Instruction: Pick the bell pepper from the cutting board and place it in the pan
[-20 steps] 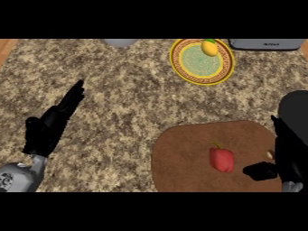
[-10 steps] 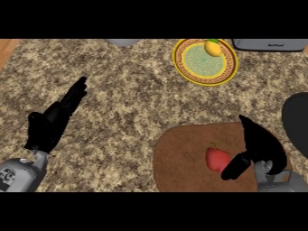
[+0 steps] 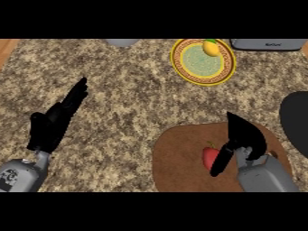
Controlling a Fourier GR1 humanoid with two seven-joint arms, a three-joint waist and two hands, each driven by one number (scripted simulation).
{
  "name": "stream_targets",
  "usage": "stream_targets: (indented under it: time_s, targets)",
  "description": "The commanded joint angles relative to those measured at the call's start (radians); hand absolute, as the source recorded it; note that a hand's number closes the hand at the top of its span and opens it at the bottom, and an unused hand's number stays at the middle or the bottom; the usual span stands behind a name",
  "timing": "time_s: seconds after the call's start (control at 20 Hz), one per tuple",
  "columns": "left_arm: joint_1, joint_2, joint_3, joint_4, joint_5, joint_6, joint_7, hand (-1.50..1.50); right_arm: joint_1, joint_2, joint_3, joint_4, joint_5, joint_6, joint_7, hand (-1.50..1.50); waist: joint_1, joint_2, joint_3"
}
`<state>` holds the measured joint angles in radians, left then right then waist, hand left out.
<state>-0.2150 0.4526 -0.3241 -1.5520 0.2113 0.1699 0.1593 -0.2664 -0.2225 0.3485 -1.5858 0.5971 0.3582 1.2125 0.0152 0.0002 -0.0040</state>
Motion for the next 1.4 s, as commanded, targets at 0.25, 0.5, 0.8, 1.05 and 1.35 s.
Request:
stream_targets:
  time_s: [0.25,0.5,0.8,1.05,1.35]
  targets:
    - [0.051,0.001,0.009,-0.013,-0.005,-0.016,-0.022,0.00,-0.056,0.089,-0.023,0.067,0.055,0.170,0.273,-1.50,-0.005,-0.005,0.001]
    - [0.035,-0.005,0.023,0.005,-0.021,-0.015,-0.020,0.00,-0.020,0.103,-0.024,0.039,0.095,0.168,0.273,-1.50,-0.019,-0.004,0.002]
    - [0.041,-0.016,0.023,-0.025,-0.038,-0.013,-0.012,0.00,0.001,0.129,-0.032,0.122,0.183,0.127,0.203,-1.50,-0.009,-0.001,0.003]
    - [0.024,-0.020,0.050,0.008,-0.027,-0.043,-0.012,0.00,-0.026,0.200,-0.023,0.175,0.182,0.184,0.140,1.50,-0.007,0.002,0.003]
    - [0.046,-0.005,0.078,0.004,-0.018,-0.068,-0.010,0.00,0.070,0.205,-0.031,0.117,0.200,0.233,0.105,1.50,-0.016,-0.001,0.003]
